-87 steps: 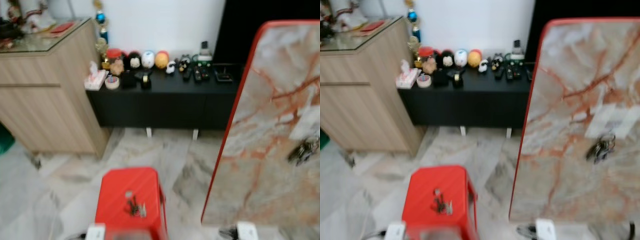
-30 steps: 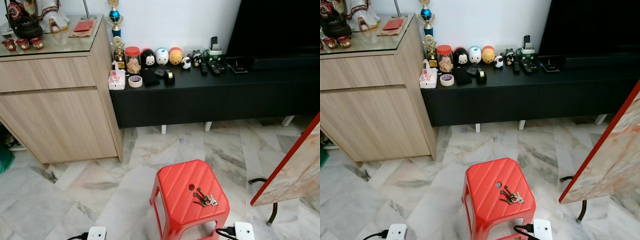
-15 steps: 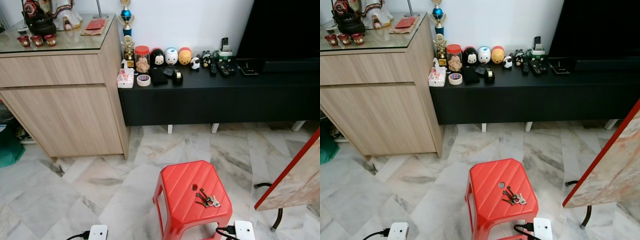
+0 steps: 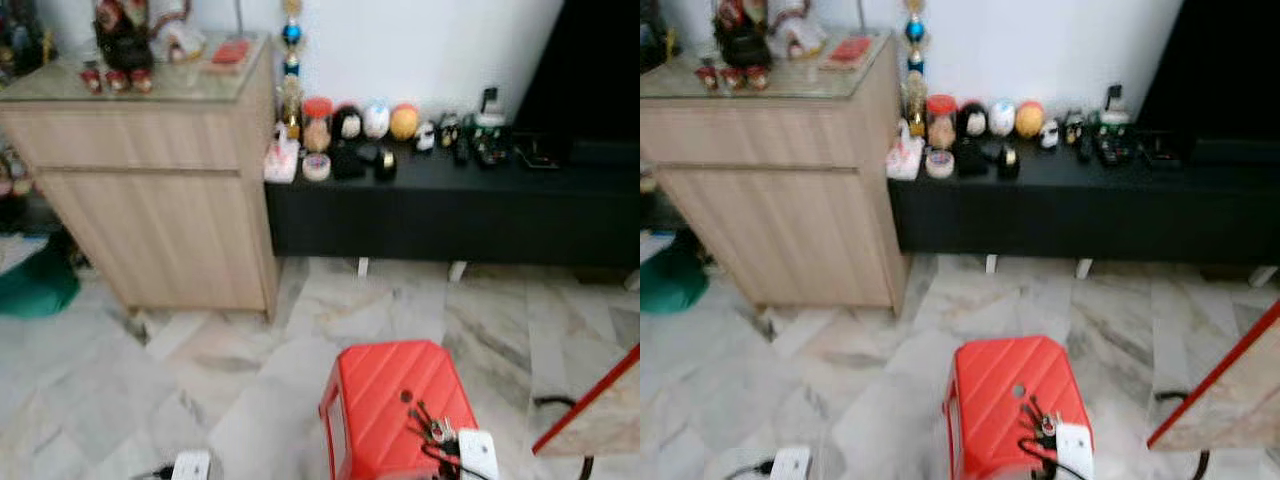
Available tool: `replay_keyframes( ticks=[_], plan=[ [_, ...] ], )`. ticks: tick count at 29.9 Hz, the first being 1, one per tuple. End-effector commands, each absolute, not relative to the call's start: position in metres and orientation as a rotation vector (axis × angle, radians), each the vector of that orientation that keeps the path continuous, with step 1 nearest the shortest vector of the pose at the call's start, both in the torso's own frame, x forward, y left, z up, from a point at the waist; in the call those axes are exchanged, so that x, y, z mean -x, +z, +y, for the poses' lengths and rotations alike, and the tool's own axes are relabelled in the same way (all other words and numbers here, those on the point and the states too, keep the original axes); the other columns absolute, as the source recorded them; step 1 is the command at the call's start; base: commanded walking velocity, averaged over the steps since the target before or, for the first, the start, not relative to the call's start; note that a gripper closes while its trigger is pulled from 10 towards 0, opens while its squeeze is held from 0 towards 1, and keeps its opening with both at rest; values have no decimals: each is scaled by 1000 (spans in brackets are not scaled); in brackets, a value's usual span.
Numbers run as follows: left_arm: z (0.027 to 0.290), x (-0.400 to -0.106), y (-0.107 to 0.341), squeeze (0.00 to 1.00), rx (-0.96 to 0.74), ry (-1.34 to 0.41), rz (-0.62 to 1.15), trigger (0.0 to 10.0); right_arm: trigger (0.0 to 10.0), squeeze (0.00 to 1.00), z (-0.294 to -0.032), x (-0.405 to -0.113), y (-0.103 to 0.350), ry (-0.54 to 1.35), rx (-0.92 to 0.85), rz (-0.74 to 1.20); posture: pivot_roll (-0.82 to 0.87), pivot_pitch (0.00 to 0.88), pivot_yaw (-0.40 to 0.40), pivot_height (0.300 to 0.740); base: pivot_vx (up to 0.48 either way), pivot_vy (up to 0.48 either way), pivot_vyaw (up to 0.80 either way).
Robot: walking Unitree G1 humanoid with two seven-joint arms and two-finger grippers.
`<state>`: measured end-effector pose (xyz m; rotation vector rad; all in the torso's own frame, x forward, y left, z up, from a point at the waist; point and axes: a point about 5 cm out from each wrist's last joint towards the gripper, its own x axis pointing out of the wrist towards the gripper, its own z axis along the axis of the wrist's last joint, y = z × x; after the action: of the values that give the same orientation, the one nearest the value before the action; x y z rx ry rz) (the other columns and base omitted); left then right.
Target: Hang keys on a hook
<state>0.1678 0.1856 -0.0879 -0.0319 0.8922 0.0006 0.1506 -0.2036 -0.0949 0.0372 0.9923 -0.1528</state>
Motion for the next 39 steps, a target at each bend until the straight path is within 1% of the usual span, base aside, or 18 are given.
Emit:
replay_keyframes(
  ticks=[1,6,8,10,31,36,39],
  plan=[
    [194,-163,-89,0,22,16,907,10000,10000,0,-198,-160,-92,-144,-54,964,13,0,-15,740,315,0,0],
    [195,-163,-89,0,23,17,903,10000,10000,0,-198,-162,-91,-126,-27,958,13,0,-15,740,316,0,0],
    [195,-164,-88,0,22,17,901,10000,10000,0,-198,-162,-91,-127,-32,957,13,0,-15,740,315,0,613],
    [195,-164,-88,0,17,19,898,10000,10000,0,-197,-162,-91,-122,-47,955,13,0,-15,740,0,0,587],
    [191,-164,-88,0,21,2,890,10000,10000,0,-197,-161,-91,-123,-67,957,11,0,-18,740,0,0,0],
    [190,-164,-88,0,28,2,886,10000,10000,0,-198,-166,-89,-121,-70,931,11,0,-18,740,0,0,0],
    [190,-164,-88,0,26,2,890,10000,10000,0,-200,-170,-87,-127,-75,911,11,0,-18,740,-246,0,0]
  ],
)
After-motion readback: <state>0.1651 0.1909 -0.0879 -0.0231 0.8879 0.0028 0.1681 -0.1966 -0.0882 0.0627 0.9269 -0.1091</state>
